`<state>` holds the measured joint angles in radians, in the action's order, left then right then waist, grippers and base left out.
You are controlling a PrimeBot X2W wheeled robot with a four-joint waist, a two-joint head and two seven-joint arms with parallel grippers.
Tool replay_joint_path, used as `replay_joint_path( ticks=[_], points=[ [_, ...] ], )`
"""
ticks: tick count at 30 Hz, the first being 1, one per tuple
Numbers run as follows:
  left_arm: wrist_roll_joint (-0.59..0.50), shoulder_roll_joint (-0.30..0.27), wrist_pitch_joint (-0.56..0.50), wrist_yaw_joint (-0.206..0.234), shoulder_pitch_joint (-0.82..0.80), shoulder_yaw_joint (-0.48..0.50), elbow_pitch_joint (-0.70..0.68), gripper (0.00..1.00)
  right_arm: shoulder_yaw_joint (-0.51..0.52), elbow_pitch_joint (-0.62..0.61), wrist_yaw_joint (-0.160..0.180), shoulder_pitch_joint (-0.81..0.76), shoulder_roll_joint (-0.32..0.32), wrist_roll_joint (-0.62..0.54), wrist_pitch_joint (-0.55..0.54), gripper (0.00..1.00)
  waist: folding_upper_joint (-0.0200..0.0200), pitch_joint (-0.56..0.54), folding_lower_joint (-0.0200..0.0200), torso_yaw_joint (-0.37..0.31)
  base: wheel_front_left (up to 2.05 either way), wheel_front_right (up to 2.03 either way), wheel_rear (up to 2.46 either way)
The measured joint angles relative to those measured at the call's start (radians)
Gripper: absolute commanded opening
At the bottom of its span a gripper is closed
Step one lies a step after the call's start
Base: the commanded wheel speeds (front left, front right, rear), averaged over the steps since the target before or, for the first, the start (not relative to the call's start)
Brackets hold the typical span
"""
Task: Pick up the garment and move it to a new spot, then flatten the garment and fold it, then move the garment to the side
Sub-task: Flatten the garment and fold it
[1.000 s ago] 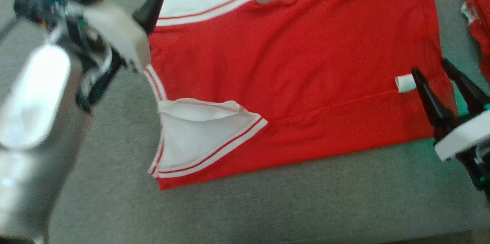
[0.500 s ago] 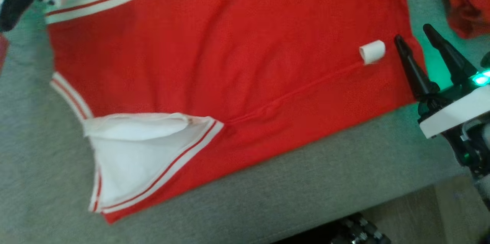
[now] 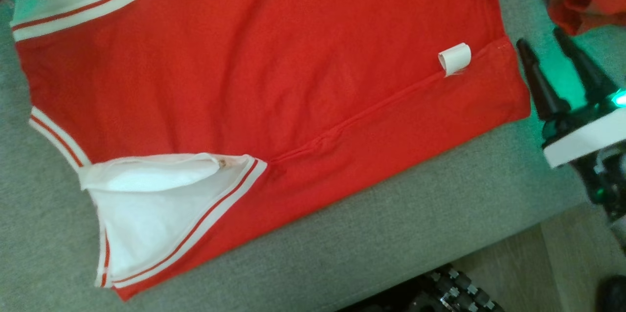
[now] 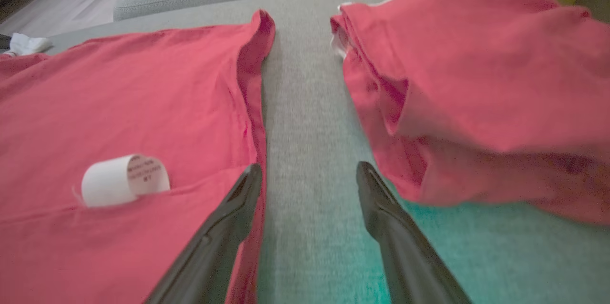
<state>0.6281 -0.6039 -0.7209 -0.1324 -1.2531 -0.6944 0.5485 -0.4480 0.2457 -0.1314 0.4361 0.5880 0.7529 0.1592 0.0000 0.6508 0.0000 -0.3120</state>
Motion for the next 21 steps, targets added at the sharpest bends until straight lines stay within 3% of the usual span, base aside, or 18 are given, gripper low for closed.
replay_joint_path(
  ticks=[6, 11, 21],
  points=[
    [0.008, -0.003, 0.051, 0.000, -0.001, -0.073, -0.030, 0.00, 0.029, -0.001, 0.000, 0.080, 0.045, -0.001, -0.002, 1.00, 0.0000, -0.020, 0.0000, 0.029, 0.00, 0.00, 0.00],
    [0.035, -0.002, 0.119, 0.000, -0.027, -0.132, -0.074, 0.00, 0.028, 0.007, 0.000, 0.164, 0.061, 0.013, -0.066, 1.00, 0.0000, -0.043, 0.0000, 0.065, 0.00, 0.00, 0.00],
    [0.076, -0.002, 0.205, 0.000, -0.109, -0.233, -0.135, 0.00, -0.106, 0.148, 0.000, 0.388, 0.088, 0.102, -0.224, 1.00, 0.0000, -0.061, 0.0000, 0.162, 0.00, 0.00, 0.00]
  ],
)
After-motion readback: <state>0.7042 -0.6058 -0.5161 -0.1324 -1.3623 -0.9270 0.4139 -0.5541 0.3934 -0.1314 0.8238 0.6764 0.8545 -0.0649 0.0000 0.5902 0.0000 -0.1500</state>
